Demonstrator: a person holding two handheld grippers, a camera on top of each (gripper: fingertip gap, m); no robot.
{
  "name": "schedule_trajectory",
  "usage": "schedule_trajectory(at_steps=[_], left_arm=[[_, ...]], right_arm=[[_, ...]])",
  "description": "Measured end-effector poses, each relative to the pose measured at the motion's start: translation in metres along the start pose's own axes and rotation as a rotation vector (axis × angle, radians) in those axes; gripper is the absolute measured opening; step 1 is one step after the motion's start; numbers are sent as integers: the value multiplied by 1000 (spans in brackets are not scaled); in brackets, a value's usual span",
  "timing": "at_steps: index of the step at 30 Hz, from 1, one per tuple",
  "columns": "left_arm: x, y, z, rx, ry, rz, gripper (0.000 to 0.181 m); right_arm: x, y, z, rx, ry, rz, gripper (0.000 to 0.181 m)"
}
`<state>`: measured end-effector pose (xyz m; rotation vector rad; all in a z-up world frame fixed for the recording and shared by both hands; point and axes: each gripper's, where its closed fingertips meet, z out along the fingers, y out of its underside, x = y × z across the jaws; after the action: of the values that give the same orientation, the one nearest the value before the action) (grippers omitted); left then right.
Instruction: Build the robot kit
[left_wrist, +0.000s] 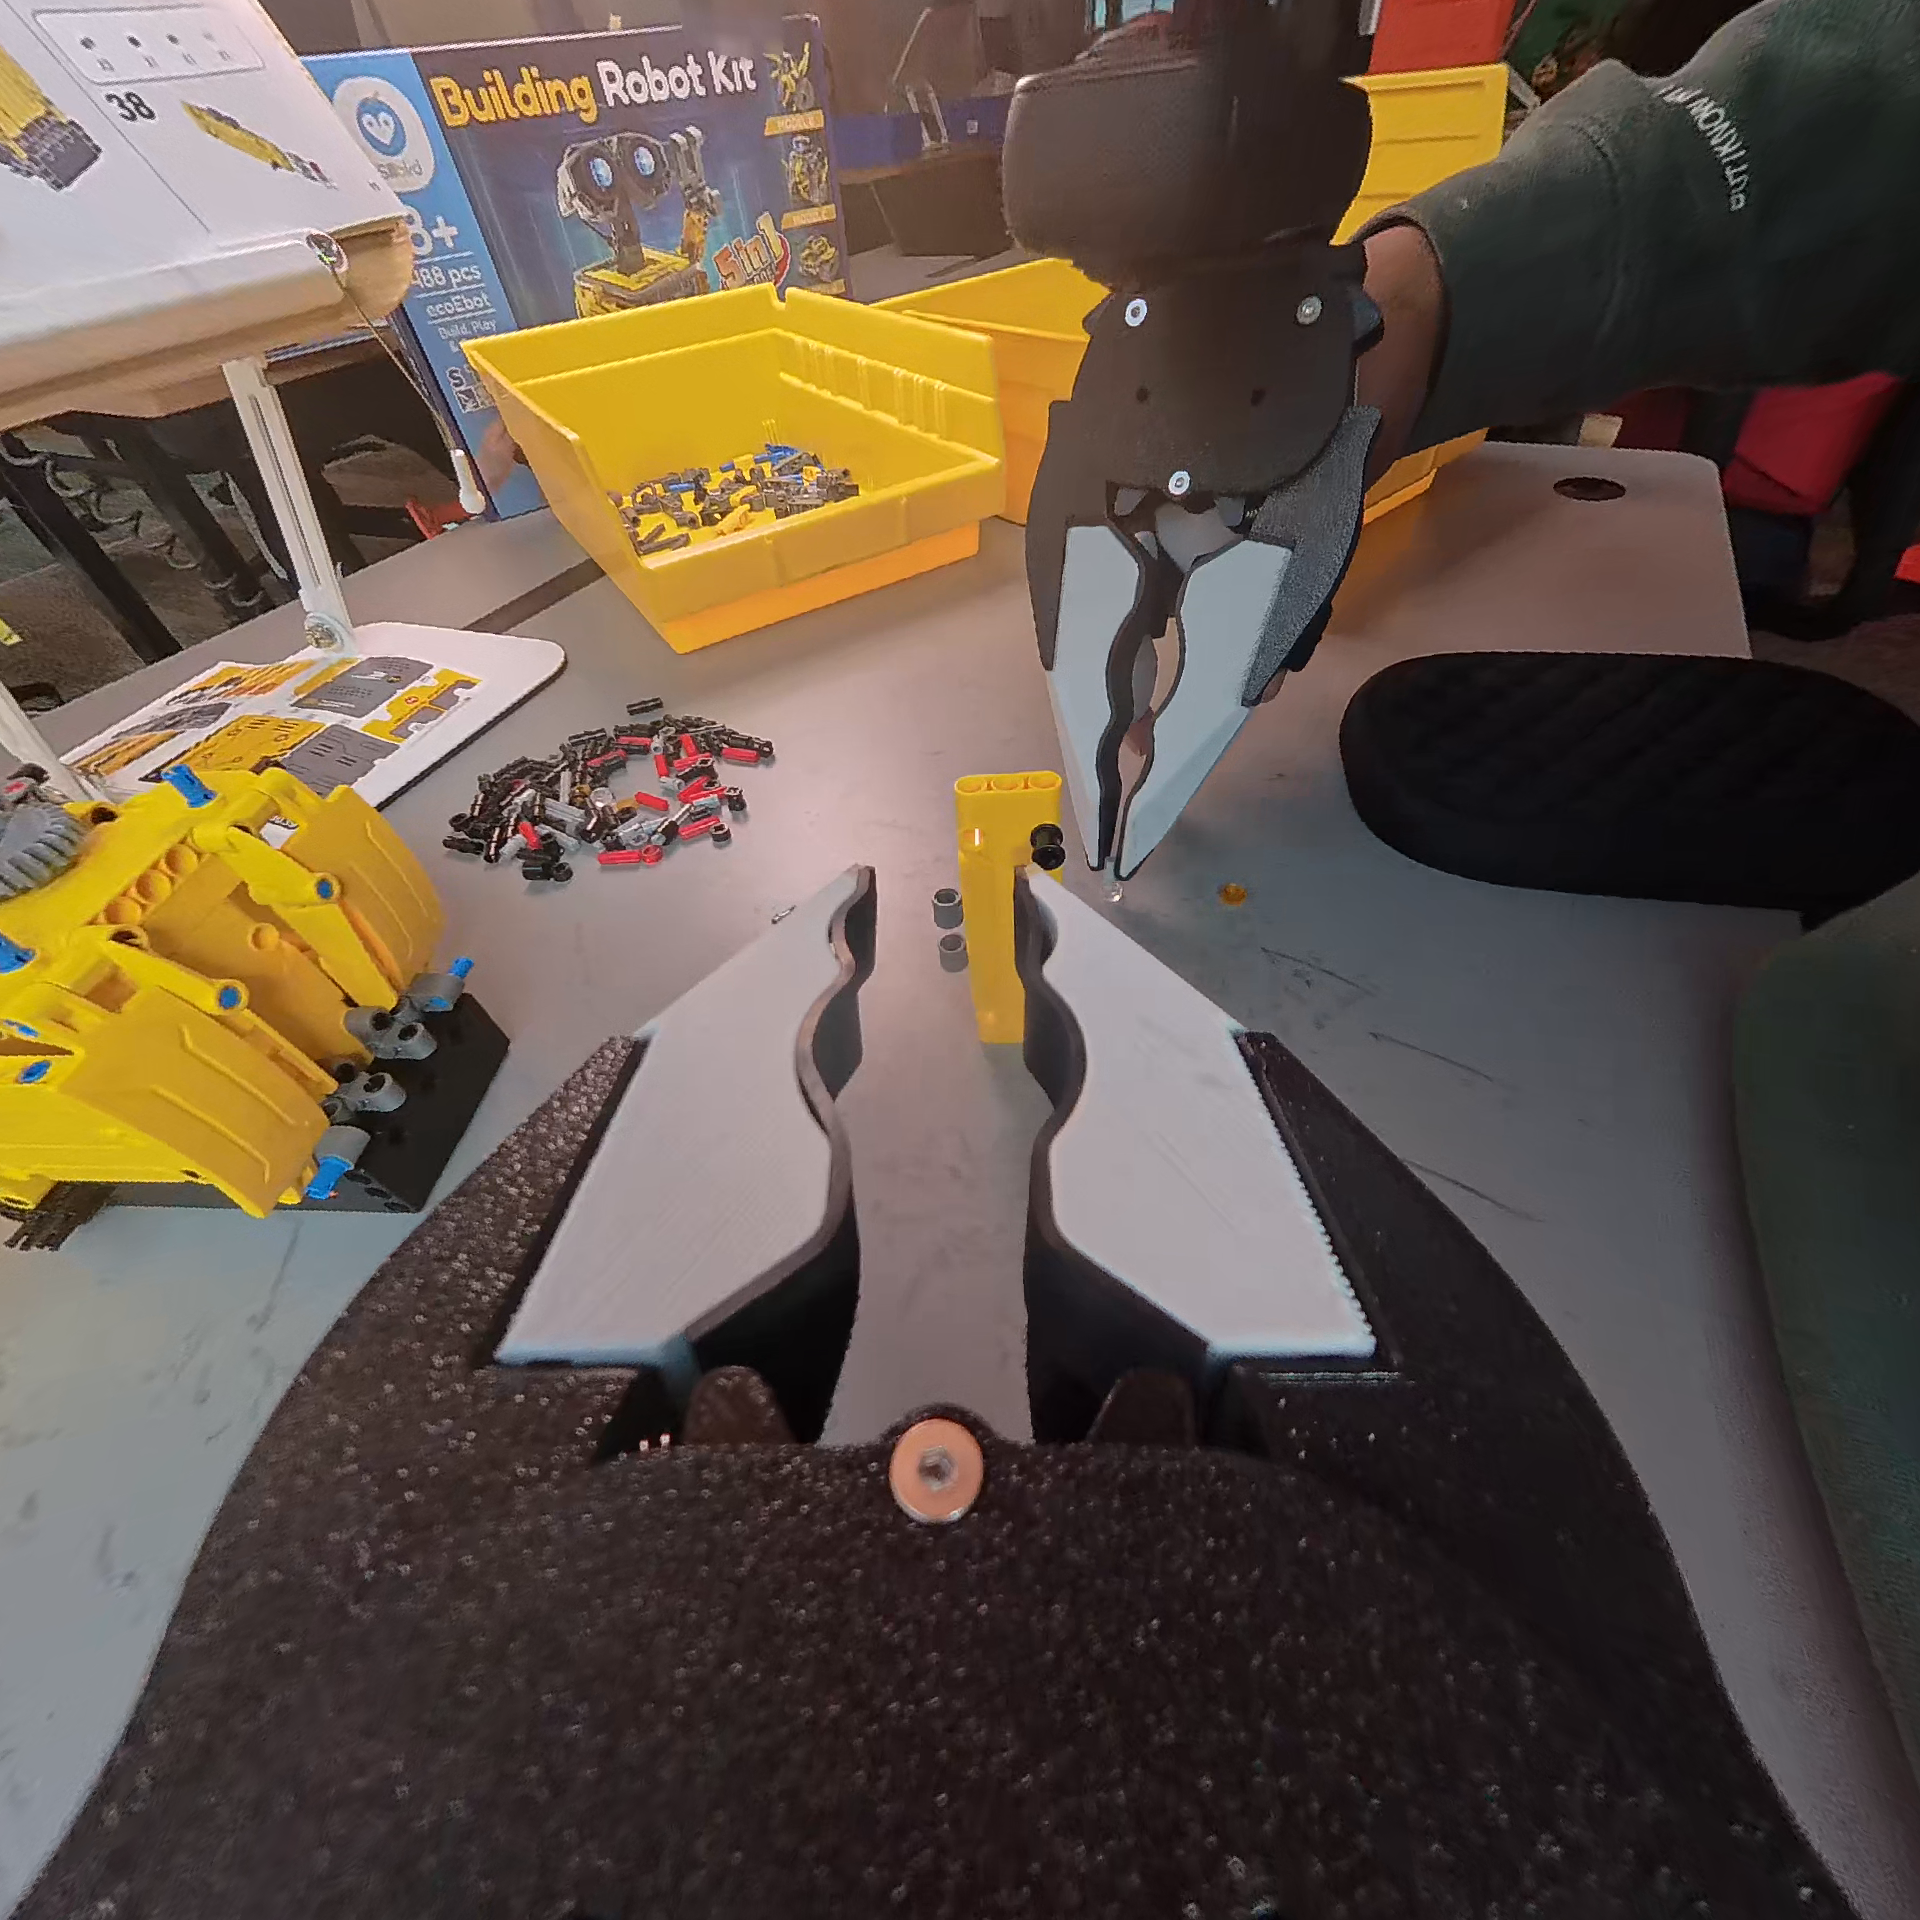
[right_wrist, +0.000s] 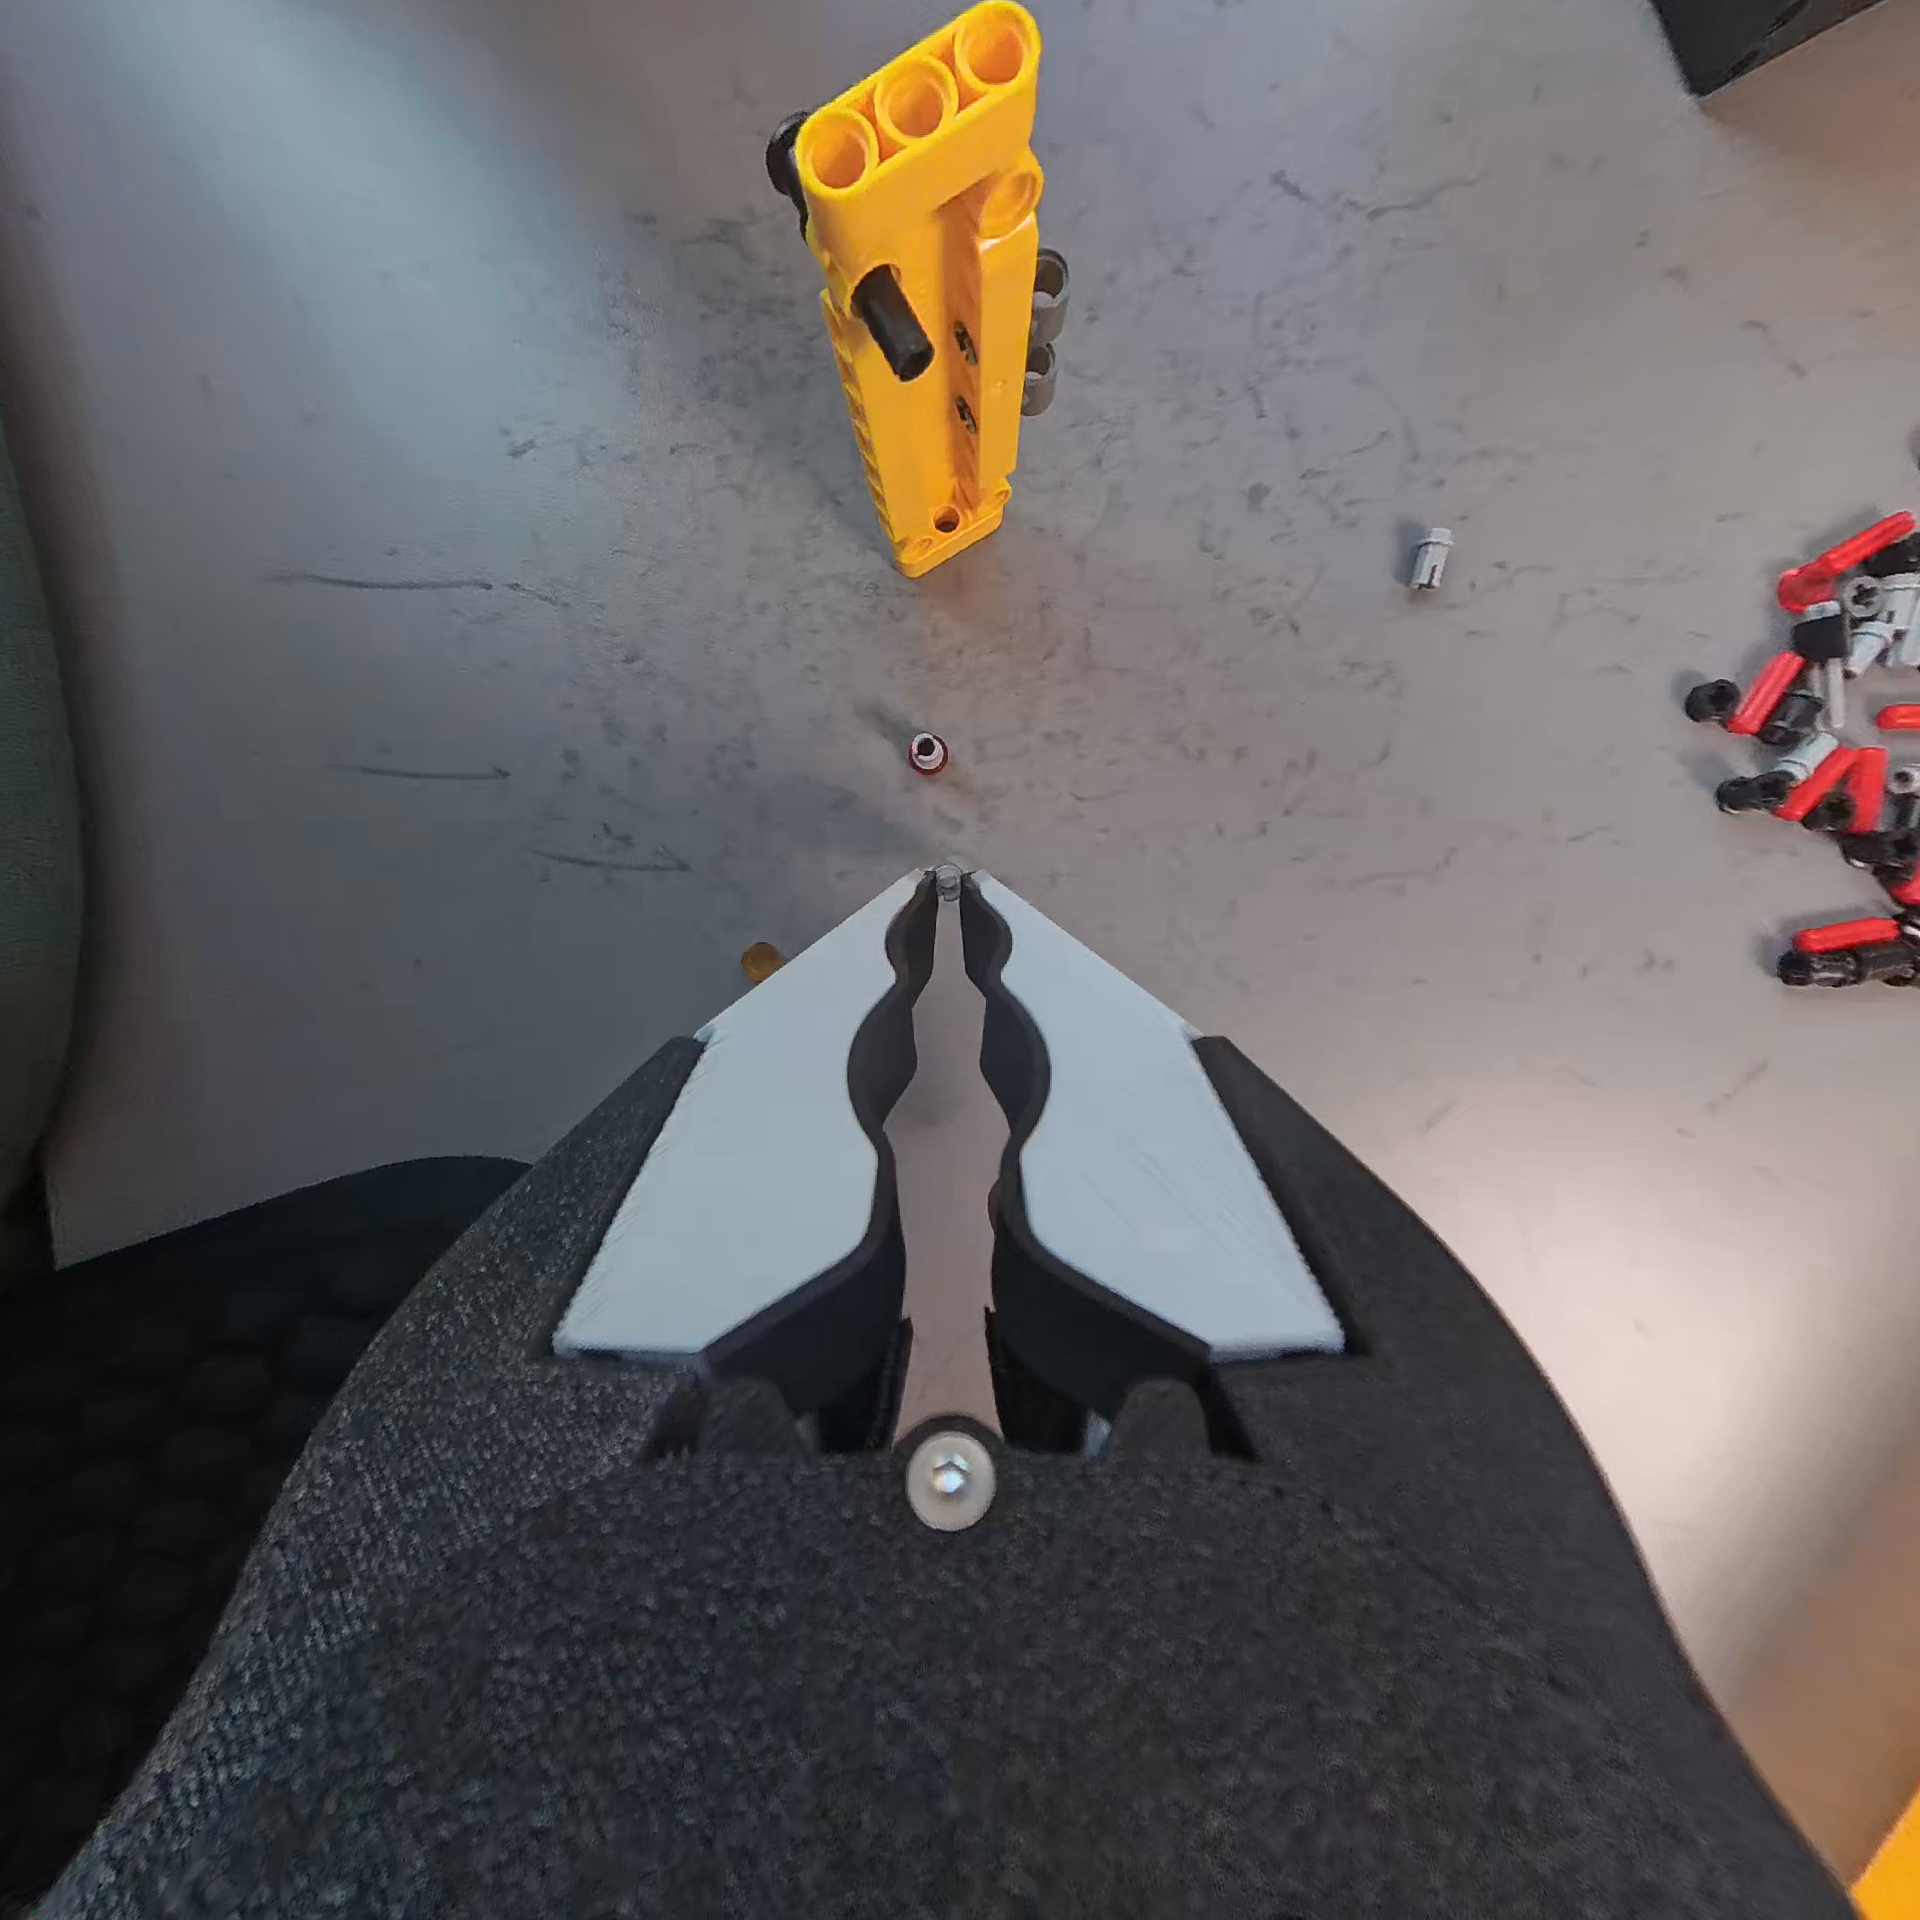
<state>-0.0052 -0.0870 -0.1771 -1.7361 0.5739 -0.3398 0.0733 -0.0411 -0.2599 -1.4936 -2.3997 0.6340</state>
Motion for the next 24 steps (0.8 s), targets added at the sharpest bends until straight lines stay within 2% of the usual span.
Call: schedule_trajectory(at_steps=[7,24], left_arm=[[1,0,0,-1,4,4,25],[1,-1,-1,5,10,-1,25]], right_arm=[[-1,1,2,-50,1,-23,4],[-6,-5,7,-398,-56,-380,3]])
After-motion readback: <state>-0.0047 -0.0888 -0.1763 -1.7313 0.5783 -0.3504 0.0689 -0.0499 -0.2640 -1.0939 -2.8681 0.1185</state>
